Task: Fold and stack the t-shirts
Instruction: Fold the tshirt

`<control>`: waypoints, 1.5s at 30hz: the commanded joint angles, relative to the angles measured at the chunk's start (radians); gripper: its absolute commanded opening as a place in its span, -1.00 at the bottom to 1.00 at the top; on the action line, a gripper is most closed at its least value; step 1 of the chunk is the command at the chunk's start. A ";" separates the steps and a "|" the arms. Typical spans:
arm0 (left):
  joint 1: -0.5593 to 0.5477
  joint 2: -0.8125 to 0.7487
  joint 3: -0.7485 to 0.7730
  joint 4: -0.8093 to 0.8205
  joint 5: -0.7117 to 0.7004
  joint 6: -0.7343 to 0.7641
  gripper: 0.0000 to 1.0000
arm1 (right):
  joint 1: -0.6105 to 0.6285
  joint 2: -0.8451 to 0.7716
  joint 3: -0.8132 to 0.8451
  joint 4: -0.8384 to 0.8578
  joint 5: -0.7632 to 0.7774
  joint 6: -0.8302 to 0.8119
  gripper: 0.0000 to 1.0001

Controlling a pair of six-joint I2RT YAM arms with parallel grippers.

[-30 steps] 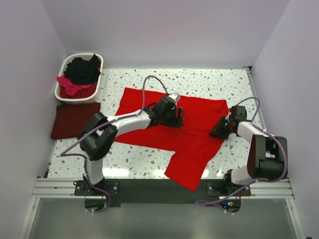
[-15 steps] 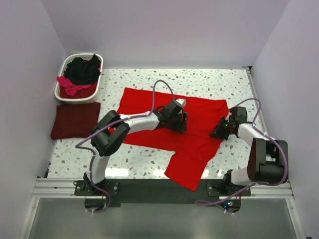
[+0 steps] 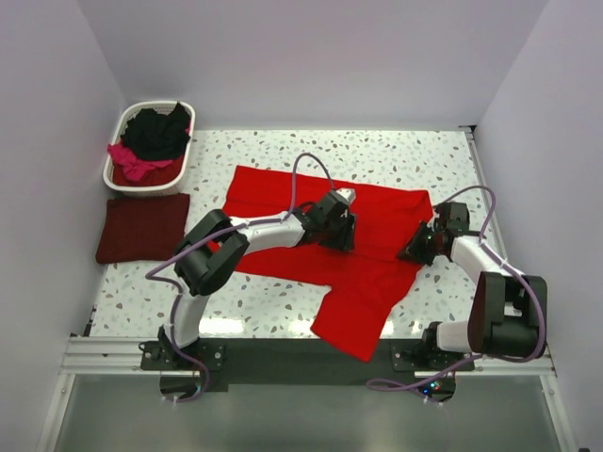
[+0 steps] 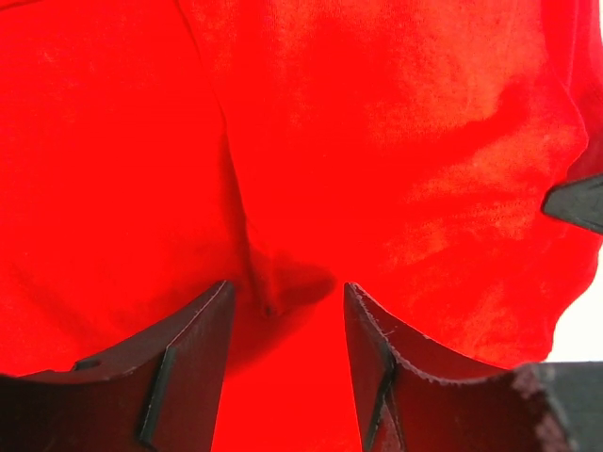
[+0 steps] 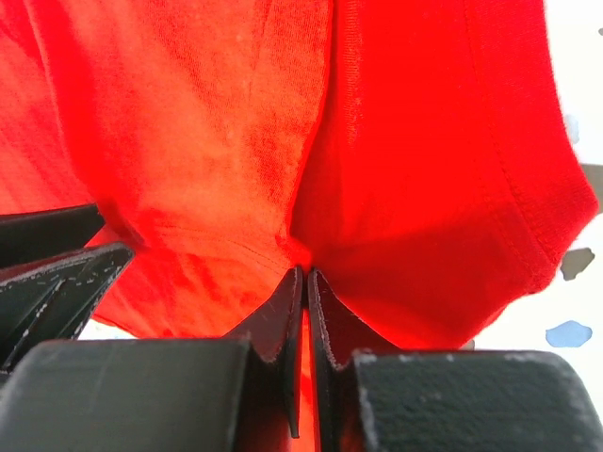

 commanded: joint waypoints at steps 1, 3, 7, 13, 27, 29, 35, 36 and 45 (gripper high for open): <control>-0.006 0.022 0.043 0.019 -0.001 -0.022 0.09 | -0.001 -0.036 0.033 -0.037 0.012 -0.021 -0.92; -0.006 0.030 0.046 0.021 -0.001 -0.024 0.01 | -0.001 -0.042 0.033 -0.040 0.012 -0.024 -0.95; -0.009 0.036 0.055 0.021 0.002 -0.028 -0.13 | -0.001 -0.049 0.039 -0.052 0.012 -0.028 -0.95; -0.016 0.036 0.066 0.022 0.004 -0.030 -0.31 | 0.000 -0.039 0.042 -0.057 0.014 -0.039 -0.74; -0.017 0.033 0.065 0.021 0.000 -0.032 -0.33 | -0.001 -0.012 0.047 -0.059 0.014 -0.044 -0.58; -0.017 0.031 0.065 0.021 0.000 -0.032 -0.33 | -0.001 -0.007 0.036 -0.051 0.027 -0.037 -0.55; -0.019 0.033 0.066 0.021 0.002 -0.032 -0.33 | 0.000 0.030 0.014 -0.002 0.014 -0.028 -0.54; -0.017 0.033 0.066 0.021 0.002 -0.033 -0.33 | -0.001 0.033 0.013 0.004 0.011 -0.027 -0.54; -0.019 0.031 0.068 0.021 0.000 -0.032 -0.36 | 0.000 0.011 0.036 0.004 -0.032 -0.014 -0.64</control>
